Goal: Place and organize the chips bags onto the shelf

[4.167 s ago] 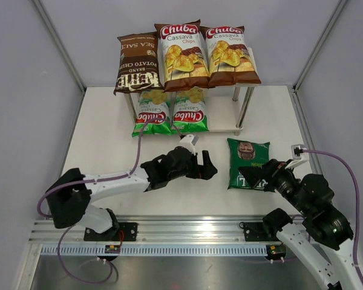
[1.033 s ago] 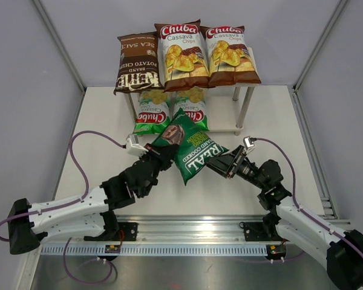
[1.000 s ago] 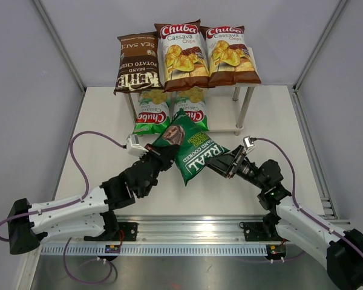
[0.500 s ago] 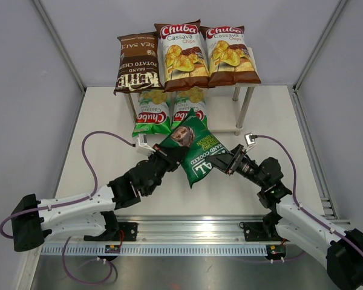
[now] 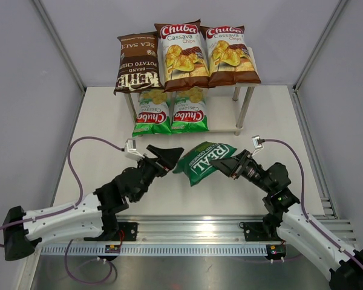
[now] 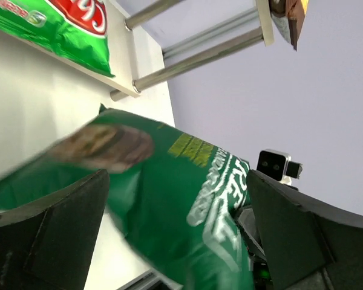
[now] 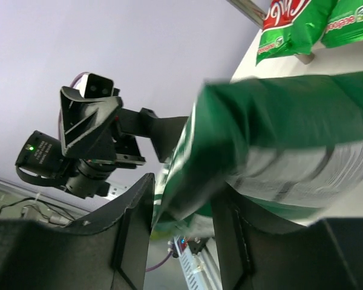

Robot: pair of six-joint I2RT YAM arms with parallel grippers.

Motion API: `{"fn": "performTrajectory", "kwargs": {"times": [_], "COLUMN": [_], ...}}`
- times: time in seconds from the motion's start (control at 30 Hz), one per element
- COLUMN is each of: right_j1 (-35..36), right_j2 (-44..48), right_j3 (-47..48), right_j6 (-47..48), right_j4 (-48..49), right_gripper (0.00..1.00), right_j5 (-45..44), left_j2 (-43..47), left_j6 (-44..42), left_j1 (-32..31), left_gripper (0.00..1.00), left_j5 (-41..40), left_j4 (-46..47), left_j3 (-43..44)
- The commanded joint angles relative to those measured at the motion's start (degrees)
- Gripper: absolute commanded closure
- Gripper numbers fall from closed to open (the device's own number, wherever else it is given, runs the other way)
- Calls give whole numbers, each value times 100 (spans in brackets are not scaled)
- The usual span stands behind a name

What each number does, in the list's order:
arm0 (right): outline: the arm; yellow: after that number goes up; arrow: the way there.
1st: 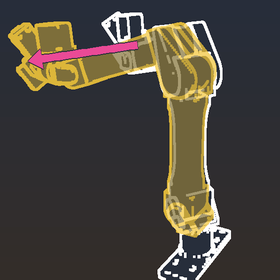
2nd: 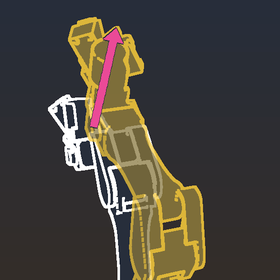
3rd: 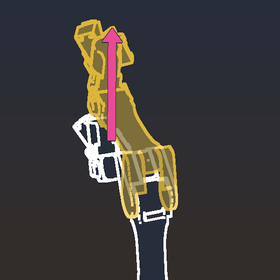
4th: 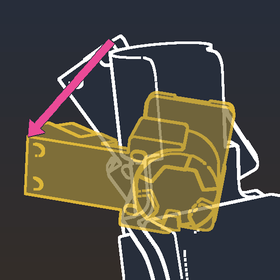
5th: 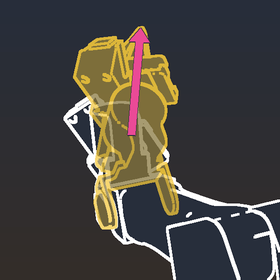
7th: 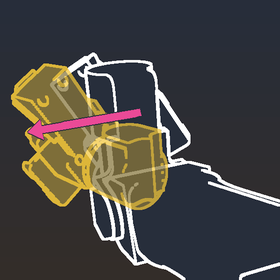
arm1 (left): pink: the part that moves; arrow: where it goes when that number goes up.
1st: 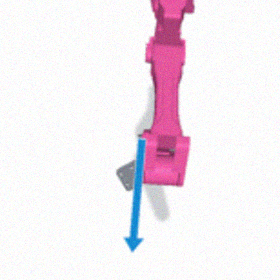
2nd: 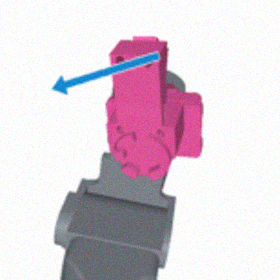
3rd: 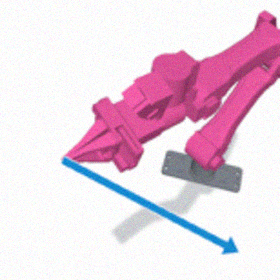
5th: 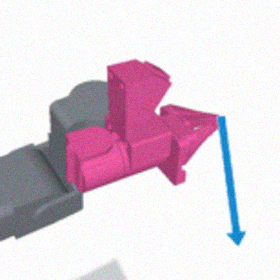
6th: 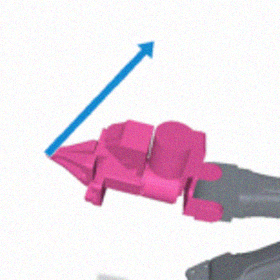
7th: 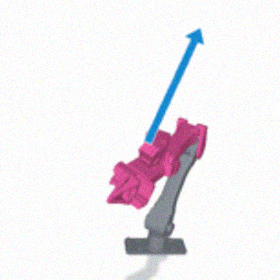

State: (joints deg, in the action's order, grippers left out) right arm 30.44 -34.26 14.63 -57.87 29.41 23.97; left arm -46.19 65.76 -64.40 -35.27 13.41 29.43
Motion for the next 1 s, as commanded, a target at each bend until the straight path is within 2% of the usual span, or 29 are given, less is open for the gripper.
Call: {"fn": "performTrajectory", "kwargs": {"times": [0.0,0.1,0.17,0.27,0.4,0.47,0.6,0.7,0.87,0.97], "right_j1": [41,41,41,41,41,41,41,41,41,41], "right_j2": [130,-10,-159,-204,-160,-29,218,420,587,552], "right_j3": [75,119,136,154,286,251,268,452,962,1164], "right_j6": [539,583,627,680,978,1049,1137,1251,1690,1752], "right_j4": [-66,-111,3,-40,-637,-831,-1209,-1630,-2457,-2580], "right_gripper": [75,84,95,100,100,100,100,100,100,100], "right_j5": [-339,-401,-332,-340,-446,-472,-446,-445,-560,-455], "left_j2": [627,997,1086,1139,868,369,-466,-837,-646,-408], "left_j6": [-221,-291,-309,-274,-344,-484,-967,-1109,-705,-967], "left_j1": [41,94,94,94,103,103,103,94,94,94], "left_gripper": [1,1,1,1,1,1,1,1,1,1], "left_j5": [-463,-455,-464,-438,17,352,1711,2137,2103,2042], "left_j4": [-338,-453,-672,-1050,-1262,-1253,-473,99,408,172], "left_j3": [-183,-403,-403,-342,-211,-105,-34,-60,-534,-474]}}
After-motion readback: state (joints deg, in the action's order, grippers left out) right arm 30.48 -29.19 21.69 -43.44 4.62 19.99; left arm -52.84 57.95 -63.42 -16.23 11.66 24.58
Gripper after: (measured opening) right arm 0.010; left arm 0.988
